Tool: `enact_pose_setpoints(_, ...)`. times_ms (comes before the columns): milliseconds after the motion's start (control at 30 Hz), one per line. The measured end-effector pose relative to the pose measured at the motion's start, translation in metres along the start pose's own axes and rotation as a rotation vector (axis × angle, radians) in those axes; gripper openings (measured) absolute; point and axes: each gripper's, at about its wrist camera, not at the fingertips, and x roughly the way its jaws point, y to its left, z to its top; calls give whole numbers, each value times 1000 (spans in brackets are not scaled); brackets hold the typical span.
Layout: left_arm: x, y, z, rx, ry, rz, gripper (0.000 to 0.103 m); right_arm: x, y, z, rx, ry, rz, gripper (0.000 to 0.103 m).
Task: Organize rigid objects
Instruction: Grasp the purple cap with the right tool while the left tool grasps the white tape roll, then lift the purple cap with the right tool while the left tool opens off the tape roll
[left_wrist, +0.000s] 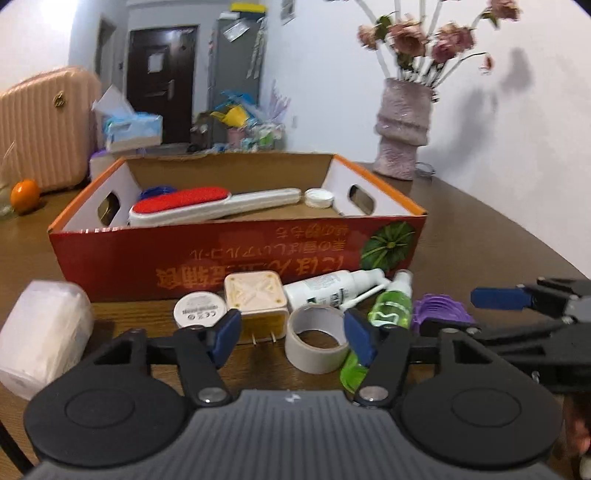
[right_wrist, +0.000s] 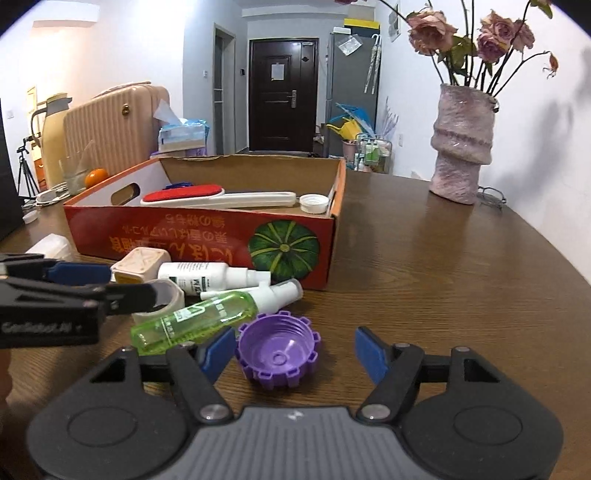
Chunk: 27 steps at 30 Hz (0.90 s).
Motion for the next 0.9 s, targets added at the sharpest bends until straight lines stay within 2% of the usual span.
enact_pose_setpoints(100,3,5,2,-96,27,12,45,3,-1,0,12,2,11,63)
enact_pose_setpoints(167,2,5,0,-111,13,40,37,3,-3,0,27,-2,17,62)
enact_pose_setpoints(200,2,4,-2,-110,13,66,27,4,-4,0,35,-1,17,59)
enact_pose_setpoints(233,2,3,-3,-105,12,75,22,4,-4,-1,42,2,18,51)
enact_pose_setpoints(300,0,3,-4,-91,15,69,19,5,-5,-2,53,7,34,45)
enact_pose_setpoints(333,-3,2,-5,-81,19,72,17,4,-3,-2,49,11,33,39)
enact_pose_setpoints(400,-7,3,-8,-75,30,76,16,3,3,-4,12,25,9,27)
enact_pose_setpoints(433,-9,5,-11,-77,42,80,16,2,6,-6,1,32,0,25)
enact_pose_setpoints(600,-26,13,-26,-64,69,94,11,-13,15,-19,32,38,43,21)
enact_pose_setpoints(833,-80,25,-41,21,24,131,8,-48,38,-37,24,24,113,15)
enact_pose_setpoints(900,-94,29,-46,38,22,139,8,-61,47,-40,30,11,173,14)
